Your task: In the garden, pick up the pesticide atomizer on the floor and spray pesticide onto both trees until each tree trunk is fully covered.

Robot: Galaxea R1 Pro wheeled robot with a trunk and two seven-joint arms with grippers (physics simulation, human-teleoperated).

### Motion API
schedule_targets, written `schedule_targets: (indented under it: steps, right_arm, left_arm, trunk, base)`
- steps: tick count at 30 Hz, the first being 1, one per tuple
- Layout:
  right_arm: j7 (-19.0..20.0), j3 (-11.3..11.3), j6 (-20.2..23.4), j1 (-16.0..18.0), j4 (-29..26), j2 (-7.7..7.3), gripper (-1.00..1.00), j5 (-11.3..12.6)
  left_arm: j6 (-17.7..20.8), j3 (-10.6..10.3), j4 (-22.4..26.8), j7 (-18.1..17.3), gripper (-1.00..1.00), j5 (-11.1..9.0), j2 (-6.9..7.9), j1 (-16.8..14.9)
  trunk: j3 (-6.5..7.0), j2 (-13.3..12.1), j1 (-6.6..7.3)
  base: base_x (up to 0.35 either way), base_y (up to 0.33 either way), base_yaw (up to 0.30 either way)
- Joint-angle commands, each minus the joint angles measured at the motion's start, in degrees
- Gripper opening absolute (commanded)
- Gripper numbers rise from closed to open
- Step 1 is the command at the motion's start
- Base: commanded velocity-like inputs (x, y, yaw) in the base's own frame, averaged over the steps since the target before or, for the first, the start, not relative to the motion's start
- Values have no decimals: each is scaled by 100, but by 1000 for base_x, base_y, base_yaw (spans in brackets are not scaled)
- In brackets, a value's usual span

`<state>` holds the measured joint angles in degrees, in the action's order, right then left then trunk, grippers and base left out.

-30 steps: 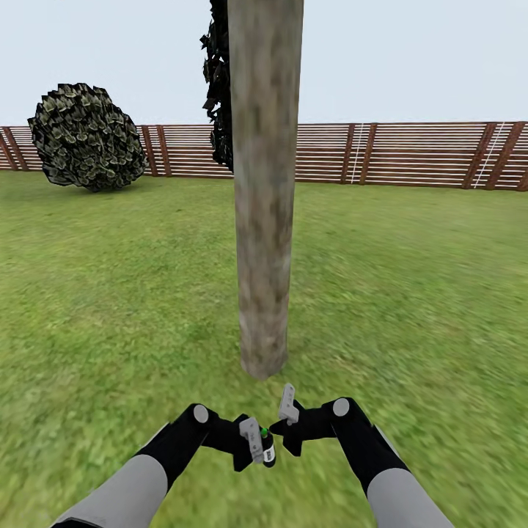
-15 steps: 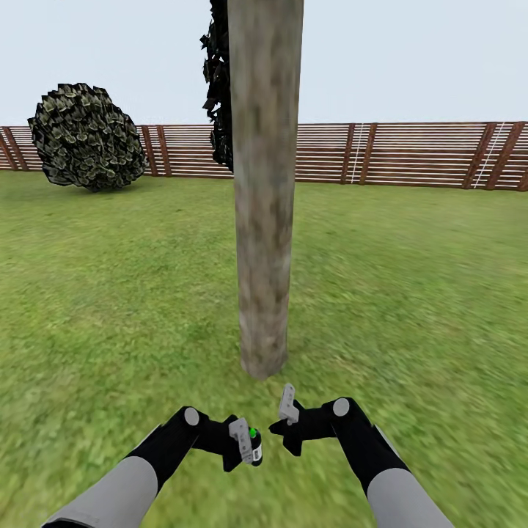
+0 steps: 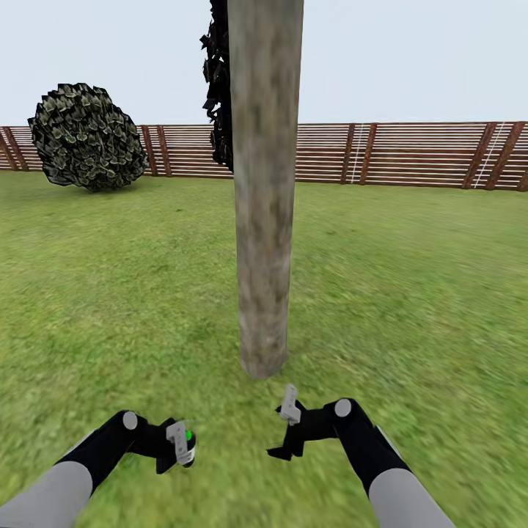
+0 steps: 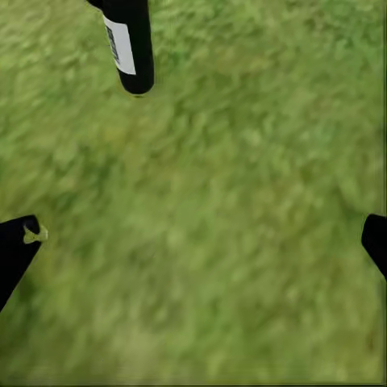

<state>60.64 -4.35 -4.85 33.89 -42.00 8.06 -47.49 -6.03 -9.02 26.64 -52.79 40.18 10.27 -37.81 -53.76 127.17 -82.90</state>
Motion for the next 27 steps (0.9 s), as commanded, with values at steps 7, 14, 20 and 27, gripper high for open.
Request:
schedule_targets:
  steps: [7, 14, 20, 27]
  right_arm:
    - [-854, -1027, -87, -29, 533, -369, 100, -68]
    - [-3843, -3290, -1397, -290, 2082, -964, 100, -67]
    - [-5694, -4121, -2404, -743, 2622, -1067, 100, -72]
    - [-6376, -4212, -3206, -1295, 2658, -1071, 100, -71]
  left_arm:
    - [-15, 823, -216, 1043, -100, -239, 38, 51]
    - [63, 2392, -1076, 2536, -100, -467, -140, 55]
    - [1248, 3079, -1290, 3412, -100, -667, -349, 54]
    - [1629, 3112, -1194, 3534, -100, -723, -826, 47]
  trunk:
    - [-5, 2, 1]
    - [-5, 2, 1]
    - [-5, 2, 1]
    - [-5, 2, 1]
  base:
    - [0, 0, 0]
    - [0, 0, 0]
    - [0, 0, 0]
    - [0, 0, 0]
